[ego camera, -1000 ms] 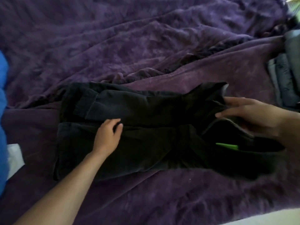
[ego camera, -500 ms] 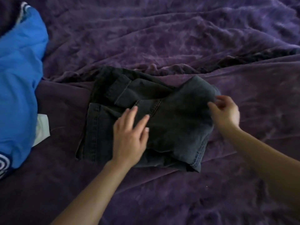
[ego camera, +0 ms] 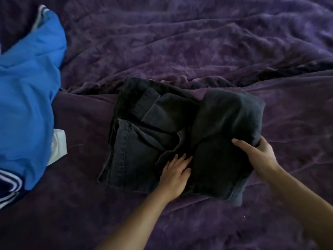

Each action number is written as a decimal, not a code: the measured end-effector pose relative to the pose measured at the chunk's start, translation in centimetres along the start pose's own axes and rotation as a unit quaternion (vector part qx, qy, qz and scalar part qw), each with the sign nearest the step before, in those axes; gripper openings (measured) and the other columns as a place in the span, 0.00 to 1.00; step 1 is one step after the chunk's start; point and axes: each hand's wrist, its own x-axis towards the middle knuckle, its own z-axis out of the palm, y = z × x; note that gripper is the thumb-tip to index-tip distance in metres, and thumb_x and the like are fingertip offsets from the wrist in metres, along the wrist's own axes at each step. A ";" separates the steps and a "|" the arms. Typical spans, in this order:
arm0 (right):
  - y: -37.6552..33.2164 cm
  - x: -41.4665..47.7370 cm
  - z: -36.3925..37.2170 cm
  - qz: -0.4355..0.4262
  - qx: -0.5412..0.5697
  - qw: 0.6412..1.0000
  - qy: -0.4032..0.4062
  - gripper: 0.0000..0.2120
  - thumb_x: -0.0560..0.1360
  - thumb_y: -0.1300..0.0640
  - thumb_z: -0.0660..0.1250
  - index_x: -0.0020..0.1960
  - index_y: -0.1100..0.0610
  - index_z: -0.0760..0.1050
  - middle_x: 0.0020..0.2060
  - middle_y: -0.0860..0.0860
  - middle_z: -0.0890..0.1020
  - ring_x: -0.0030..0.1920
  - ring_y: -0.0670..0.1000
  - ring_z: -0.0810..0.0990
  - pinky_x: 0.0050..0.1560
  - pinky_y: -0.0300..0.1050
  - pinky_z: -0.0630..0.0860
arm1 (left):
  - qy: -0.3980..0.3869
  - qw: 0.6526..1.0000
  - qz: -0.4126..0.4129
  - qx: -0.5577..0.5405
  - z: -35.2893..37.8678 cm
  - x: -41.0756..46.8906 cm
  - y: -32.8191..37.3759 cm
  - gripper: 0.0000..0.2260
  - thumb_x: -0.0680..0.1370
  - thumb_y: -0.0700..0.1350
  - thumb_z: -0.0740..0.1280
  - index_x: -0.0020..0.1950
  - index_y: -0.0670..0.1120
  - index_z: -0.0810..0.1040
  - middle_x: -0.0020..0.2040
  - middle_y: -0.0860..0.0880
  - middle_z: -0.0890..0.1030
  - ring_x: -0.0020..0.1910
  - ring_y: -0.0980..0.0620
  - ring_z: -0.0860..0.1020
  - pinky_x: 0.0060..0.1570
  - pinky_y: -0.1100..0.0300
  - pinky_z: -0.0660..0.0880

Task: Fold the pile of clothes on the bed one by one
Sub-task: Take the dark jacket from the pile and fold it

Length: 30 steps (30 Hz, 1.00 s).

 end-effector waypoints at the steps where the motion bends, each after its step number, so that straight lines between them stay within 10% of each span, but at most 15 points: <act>1: -1.9 -1.6 0.7 -0.032 -0.021 0.999 -0.002 0.29 0.61 0.46 0.80 0.58 0.50 0.74 0.48 0.45 0.83 0.41 0.41 0.83 0.39 0.36 0.81 | -0.023 0.989 -0.024 -0.146 -1.5 0.0 0.7 0.18 0.84 0.46 0.53 0.73 0.55 0.66 0.75 0.53 0.65 0.75 0.55 0.58 0.73 0.60 0.55; 4: -7.4 -5.7 4.9 -0.125 -0.091 0.988 -0.016 0.39 0.59 0.45 0.79 0.66 0.50 0.68 0.54 0.46 0.81 0.52 0.46 0.81 0.54 0.47 0.80 | -0.038 0.871 -0.100 -0.480 -6.1 -0.9 1.2 0.15 0.82 0.51 0.56 0.54 0.57 0.82 0.51 0.55 0.84 0.52 0.57 0.81 0.50 0.62 0.74; 8: -12.4 -8.8 15.3 -0.200 -0.261 0.944 -0.017 0.57 0.53 0.29 0.68 0.75 0.50 0.53 0.66 0.53 0.75 0.63 0.58 0.75 0.62 0.50 0.71 | 0.158 0.806 -0.143 -0.553 -12.6 -4.3 -3.6 0.19 0.82 0.55 0.52 0.62 0.47 0.75 0.48 0.43 0.83 0.49 0.46 0.80 0.50 0.53 0.74; 11: -12.4 -8.3 24.7 -0.155 -0.206 0.953 -0.158 0.47 0.66 0.41 0.73 0.77 0.54 0.52 0.64 0.55 0.76 0.62 0.58 0.76 0.61 0.52 0.74 | 0.333 0.758 -0.141 -0.543 -17.3 -9.0 -8.2 0.18 0.83 0.52 0.53 0.62 0.43 0.75 0.46 0.43 0.82 0.46 0.45 0.81 0.46 0.53 0.75; 15: -9.6 -6.9 31.1 -0.079 -0.170 0.932 -0.310 0.28 0.78 0.64 0.62 0.76 0.55 0.58 0.69 0.54 0.71 0.62 0.55 0.76 0.62 0.54 0.75 | 0.457 0.820 -0.104 -0.327 -17.2 -12.4 -9.6 0.09 0.78 0.51 0.60 0.55 0.56 0.77 0.52 0.53 0.80 0.56 0.54 0.78 0.54 0.64 0.73; 18: -9.4 -6.1 29.8 -0.268 -0.227 0.888 -0.298 0.25 0.76 0.70 0.58 0.72 0.59 0.67 0.66 0.58 0.74 0.58 0.56 0.78 0.59 0.52 0.76 | 0.375 0.913 -0.063 -0.149 -12.9 -11.0 -7.3 0.24 0.74 0.63 0.61 0.69 0.60 0.68 0.70 0.53 0.68 0.68 0.59 0.66 0.65 0.64 0.65; 21: -10.0 -3.6 27.0 -0.533 -0.442 0.708 -0.140 0.27 0.76 0.57 0.64 0.74 0.52 0.65 0.72 0.57 0.67 0.70 0.60 0.66 0.65 0.58 0.67 | 0.345 0.934 -0.052 0.082 -10.1 -8.9 -7.3 0.32 0.77 0.61 0.61 0.78 0.55 0.54 0.78 0.41 0.55 0.75 0.42 0.58 0.68 0.46 0.66; 23: -11.2 -1.3 26.0 -0.527 -0.543 0.648 -0.081 0.31 0.77 0.43 0.60 0.77 0.45 0.55 0.77 0.54 0.54 0.77 0.58 0.51 0.70 0.65 0.55 | 0.347 0.929 -0.026 0.125 -10.5 -8.1 -9.9 0.31 0.79 0.57 0.60 0.78 0.52 0.52 0.77 0.38 0.55 0.75 0.39 0.58 0.68 0.43 0.66; 30: -7.3 5.3 27.8 -0.374 -0.593 0.706 -0.099 0.36 0.71 0.24 0.41 0.74 0.35 0.33 0.78 0.52 0.45 0.78 0.57 0.45 0.73 0.67 0.47 | 0.256 0.955 -0.013 0.151 -11.6 -5.6 -17.5 0.28 0.80 0.61 0.45 0.76 0.60 0.36 0.79 0.42 0.51 0.77 0.46 0.53 0.72 0.48 0.60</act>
